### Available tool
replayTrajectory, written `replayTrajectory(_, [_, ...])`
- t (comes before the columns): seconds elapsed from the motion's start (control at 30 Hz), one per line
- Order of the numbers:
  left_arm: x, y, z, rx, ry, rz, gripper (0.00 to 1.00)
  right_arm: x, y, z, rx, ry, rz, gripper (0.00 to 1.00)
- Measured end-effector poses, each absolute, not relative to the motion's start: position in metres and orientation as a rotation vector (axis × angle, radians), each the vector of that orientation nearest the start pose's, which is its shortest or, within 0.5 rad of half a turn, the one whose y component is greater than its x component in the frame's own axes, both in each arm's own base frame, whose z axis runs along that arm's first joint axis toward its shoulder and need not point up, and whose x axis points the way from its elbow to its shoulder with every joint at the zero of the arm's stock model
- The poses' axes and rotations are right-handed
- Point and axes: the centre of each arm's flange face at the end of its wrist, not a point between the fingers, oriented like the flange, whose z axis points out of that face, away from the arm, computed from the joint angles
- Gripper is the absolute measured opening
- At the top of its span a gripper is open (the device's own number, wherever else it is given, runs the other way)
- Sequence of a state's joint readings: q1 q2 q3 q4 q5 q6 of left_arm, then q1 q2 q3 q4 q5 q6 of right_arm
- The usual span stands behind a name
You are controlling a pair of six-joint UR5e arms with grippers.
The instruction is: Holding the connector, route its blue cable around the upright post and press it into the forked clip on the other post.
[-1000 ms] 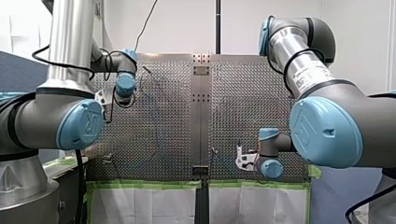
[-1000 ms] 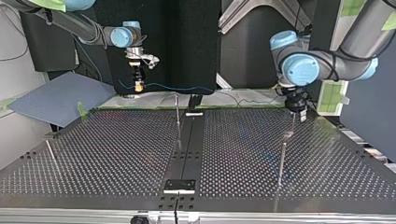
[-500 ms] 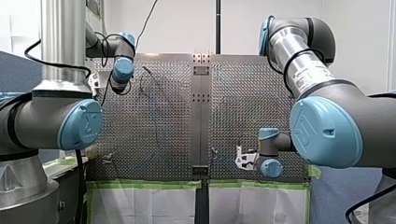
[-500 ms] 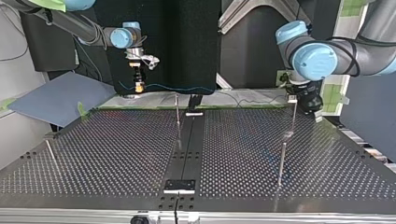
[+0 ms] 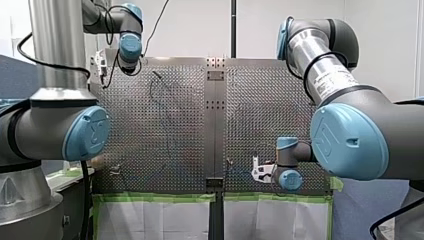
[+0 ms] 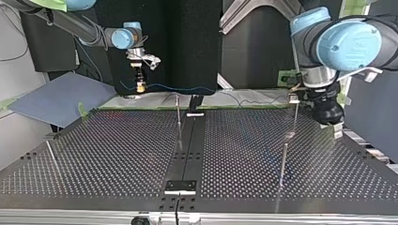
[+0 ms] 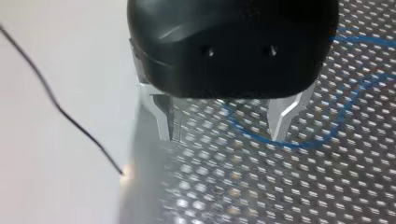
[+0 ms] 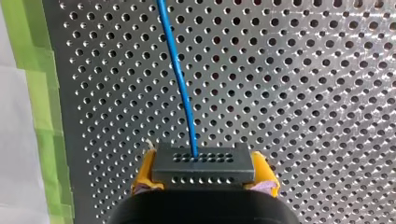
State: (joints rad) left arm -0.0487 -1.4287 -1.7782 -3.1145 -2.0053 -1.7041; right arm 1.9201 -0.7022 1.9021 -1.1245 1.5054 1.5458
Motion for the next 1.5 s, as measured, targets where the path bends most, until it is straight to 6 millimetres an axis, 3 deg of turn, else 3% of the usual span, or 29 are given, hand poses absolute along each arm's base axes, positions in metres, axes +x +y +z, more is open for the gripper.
replayTrajectory(0.23, [0.391,-0.116,0.49,-0.365,1.536,0.186,1.0,0.327,-0.477,-0.034,1.585,-1.006,1.451,0.07])
replayTrajectory(0.57, [0.36,-0.123,0.506,-0.312,1.567,0.106,1.0,0.333,-0.478,-0.032,1.594,-0.995,1.453,0.07])
replayTrajectory(0.83, [0.373,-0.127,0.486,-0.277,1.677,0.063,1.0,0.335,-0.479,-0.031,1.596,-0.988,1.452,0.07])
replayTrajectory(0.97, [0.385,-0.129,0.489,-0.273,1.67,0.026,1.0,0.336,-0.479,-0.031,1.599,-0.985,1.45,0.07])
replayTrajectory(1.33, [0.385,-0.136,0.553,-0.271,1.486,-0.142,1.0,0.339,-0.477,-0.032,1.607,-0.984,1.45,0.07])
replayTrajectory(1.5, [0.387,-0.14,0.572,-0.265,1.45,-0.212,1.0,0.34,-0.476,-0.032,1.61,-0.984,1.45,0.07])
